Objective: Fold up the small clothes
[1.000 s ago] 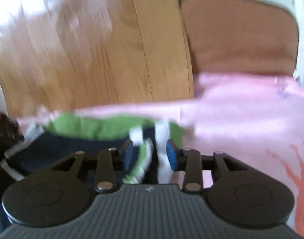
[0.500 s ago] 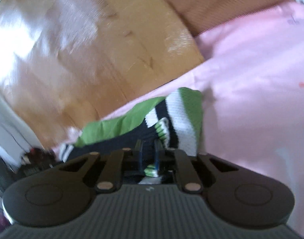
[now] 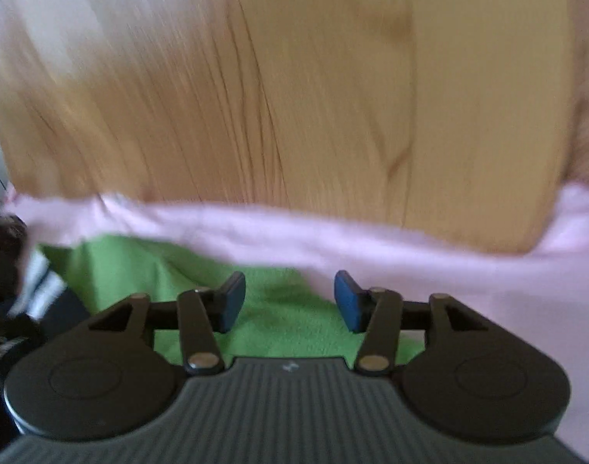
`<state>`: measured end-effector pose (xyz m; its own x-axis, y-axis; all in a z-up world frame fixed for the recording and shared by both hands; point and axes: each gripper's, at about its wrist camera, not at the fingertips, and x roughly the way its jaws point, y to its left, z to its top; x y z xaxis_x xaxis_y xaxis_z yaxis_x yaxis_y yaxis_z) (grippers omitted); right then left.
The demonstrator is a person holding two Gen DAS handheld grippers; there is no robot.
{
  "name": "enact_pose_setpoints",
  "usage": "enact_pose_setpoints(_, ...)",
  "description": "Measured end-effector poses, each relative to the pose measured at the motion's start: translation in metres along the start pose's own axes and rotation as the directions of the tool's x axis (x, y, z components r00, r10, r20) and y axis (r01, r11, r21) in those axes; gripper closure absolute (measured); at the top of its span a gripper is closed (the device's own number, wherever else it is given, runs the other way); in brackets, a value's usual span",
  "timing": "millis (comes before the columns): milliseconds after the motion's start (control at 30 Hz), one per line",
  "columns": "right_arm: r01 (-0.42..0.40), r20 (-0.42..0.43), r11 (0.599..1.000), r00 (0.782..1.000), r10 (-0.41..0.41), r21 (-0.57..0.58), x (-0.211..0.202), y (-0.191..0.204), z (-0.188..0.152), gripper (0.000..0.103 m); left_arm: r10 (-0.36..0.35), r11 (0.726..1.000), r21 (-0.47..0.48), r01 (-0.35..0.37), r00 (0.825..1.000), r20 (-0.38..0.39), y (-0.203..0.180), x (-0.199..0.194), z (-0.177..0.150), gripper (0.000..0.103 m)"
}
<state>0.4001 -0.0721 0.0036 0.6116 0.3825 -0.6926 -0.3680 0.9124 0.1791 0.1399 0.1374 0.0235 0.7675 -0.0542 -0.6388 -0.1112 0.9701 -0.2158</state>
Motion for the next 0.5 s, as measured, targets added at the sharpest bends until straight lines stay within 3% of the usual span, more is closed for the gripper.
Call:
enact_pose_setpoints(33,0.004,0.025,0.999,1.0,-0.003,-0.05,0.0,0.007,-0.006,0.063,0.001,1.0,0.001,-0.001,1.0,0.0,-0.001,0.0,0.0,0.032)
enact_pose_setpoints(67,0.001,0.038,0.995,0.999,0.003,-0.102,-0.001,0.014,-0.01,0.084,0.003,1.0,0.003,-0.003,1.0,-0.001,-0.002,0.001,0.0,0.032)
enact_pose_setpoints(100,0.022,0.078,0.991,0.997,-0.012,-0.134,-0.007,0.021,-0.014,0.089,0.006,1.0,0.006,-0.006,1.0,-0.001,-0.002,0.001,0.0,0.031)
enact_pose_setpoints(167,0.056,0.183,0.988,0.983,-0.029,-0.143,-0.02,0.025,-0.02,0.09,0.008,1.0,0.008,-0.008,1.0,-0.001,-0.003,0.001,0.0,0.031)
enact_pose_setpoints(233,0.137,0.279,0.983,0.955,-0.099,-0.121,-0.026,0.019,-0.023,0.09,0.007,1.0,0.01,-0.007,1.0,-0.002,-0.003,0.001,0.0,0.031)
enact_pose_setpoints(267,0.165,0.285,0.981,0.95,-0.131,-0.1,-0.022,0.016,-0.024,0.09,0.01,1.0,0.01,-0.01,1.0,-0.002,-0.003,0.001,0.0,0.031)
enact_pose_setpoints(333,0.192,0.213,0.975,0.963,-0.164,-0.116,-0.005,0.021,-0.023,0.088,0.013,1.0,0.016,-0.013,1.0,-0.005,-0.003,0.002,0.0,0.03)
enact_pose_setpoints(400,0.225,0.159,0.957,0.967,-0.197,-0.181,0.005,0.034,-0.018,0.067,0.017,1.0,0.021,-0.017,1.0,-0.006,-0.004,0.002,0.0,0.029)
enact_pose_setpoints(500,0.255,0.206,0.953,0.954,-0.219,-0.166,-0.005,0.042,-0.015,0.061,0.023,0.999,0.022,-0.023,1.0,-0.006,-0.005,0.002,0.0,0.028)
